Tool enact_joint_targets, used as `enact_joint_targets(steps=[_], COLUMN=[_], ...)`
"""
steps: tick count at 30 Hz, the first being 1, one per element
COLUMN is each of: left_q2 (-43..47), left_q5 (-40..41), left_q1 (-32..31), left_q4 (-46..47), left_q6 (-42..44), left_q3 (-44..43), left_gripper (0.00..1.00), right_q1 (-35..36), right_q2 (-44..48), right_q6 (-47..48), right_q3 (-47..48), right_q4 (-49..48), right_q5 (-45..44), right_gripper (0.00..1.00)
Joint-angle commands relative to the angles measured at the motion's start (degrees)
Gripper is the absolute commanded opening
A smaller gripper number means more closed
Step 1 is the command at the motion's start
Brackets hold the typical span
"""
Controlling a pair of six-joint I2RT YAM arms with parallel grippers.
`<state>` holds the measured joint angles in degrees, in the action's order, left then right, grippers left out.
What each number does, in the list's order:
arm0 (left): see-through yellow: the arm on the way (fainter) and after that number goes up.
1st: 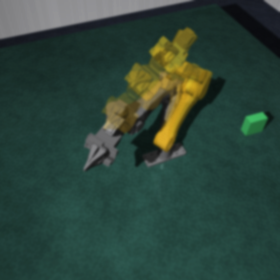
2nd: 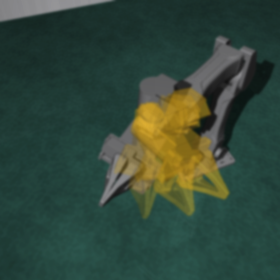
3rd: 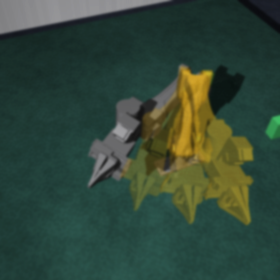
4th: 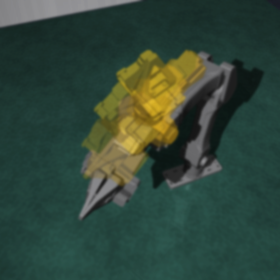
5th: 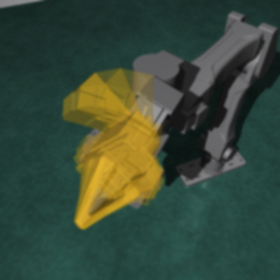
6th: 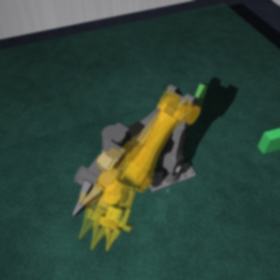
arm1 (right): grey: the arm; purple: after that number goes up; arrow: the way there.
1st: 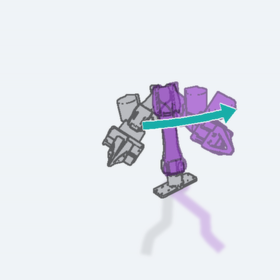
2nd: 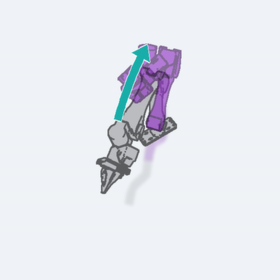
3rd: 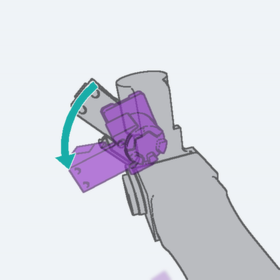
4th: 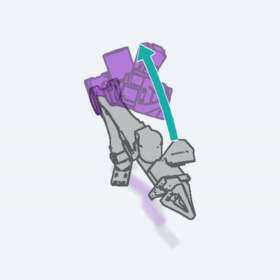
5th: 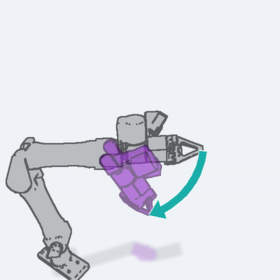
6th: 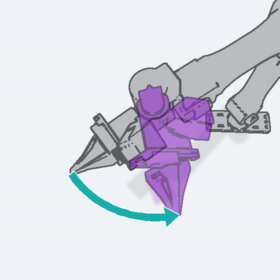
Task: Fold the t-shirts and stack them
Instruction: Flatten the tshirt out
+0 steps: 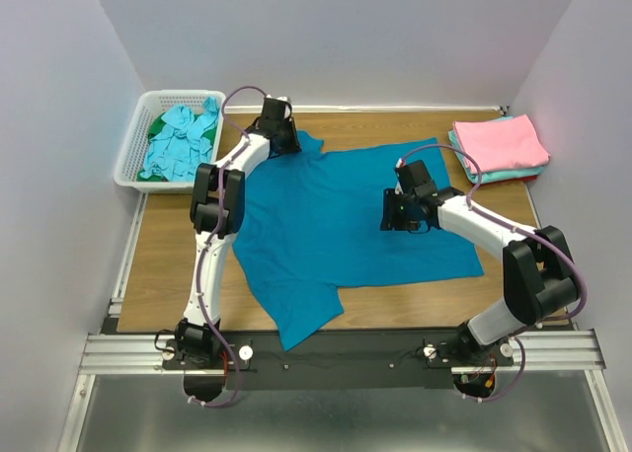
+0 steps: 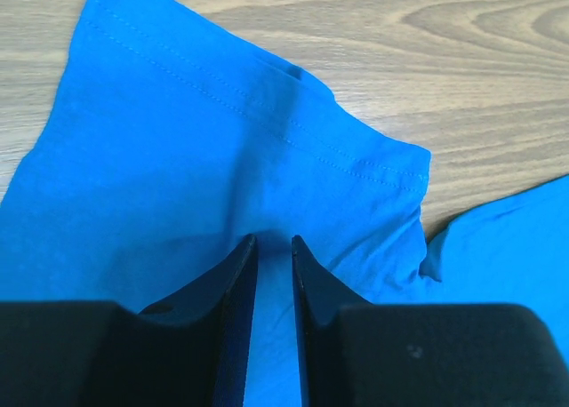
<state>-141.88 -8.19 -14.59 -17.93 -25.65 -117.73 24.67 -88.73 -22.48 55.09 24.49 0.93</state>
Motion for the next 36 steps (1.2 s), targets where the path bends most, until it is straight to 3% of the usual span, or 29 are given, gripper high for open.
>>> enact_joint_targets(steps=[1,7,14,17,23,28,32,36], left_q2=[-2.7,-2.7,-2.9,1.4,20.0,35.4,43.4,49.9], left_q5=[-1.1,-2.4,-4.6,-2.6,6.2,15.7,18.9,17.0], left_q1=[1.2,1.4,1.5,1.4,1.1,-0.6,-2.6,-3.6], left_q4=[-2.5,1.4,7.3,9.7,13.5,5.5,-0.8,-1.9], left_q6=[-1.1,-1.9,-2.3,-1.9,0.0,2.4,2.4,0.8], left_q3=[-0.5,-1.2,-3.1,-0.5,13.5,28.7,41.1,53.0], left_gripper=[0.3,0.36,0.52,0.59,0.68,0.69,0.69,0.68], right_q1=[-0.5,-0.8,-1.5,-2.1,-3.7,-6.4,-8.8,-10.3], right_q2=[0.3,0.5,1.7,2.1,3.6,2.0,-0.1,-2.6], right_q6=[-0.2,-0.1,0.2,0.2,0.6,1.1,1.1,1.5], right_q3=[-1.2,-0.9,-0.7,-1.1,-1.0,1.2,2.5,4.8], right_q4=[-0.9,-0.9,-0.8,-0.7,-0.1,1.0,1.0,1.0], right_q5=[0.3,0.0,-0.7,-1.7,-5.8,-8.4,-10.0,-10.9], right_gripper=[0.5,0.5,0.5,0.5,0.5,0.54,0.62,0.67])
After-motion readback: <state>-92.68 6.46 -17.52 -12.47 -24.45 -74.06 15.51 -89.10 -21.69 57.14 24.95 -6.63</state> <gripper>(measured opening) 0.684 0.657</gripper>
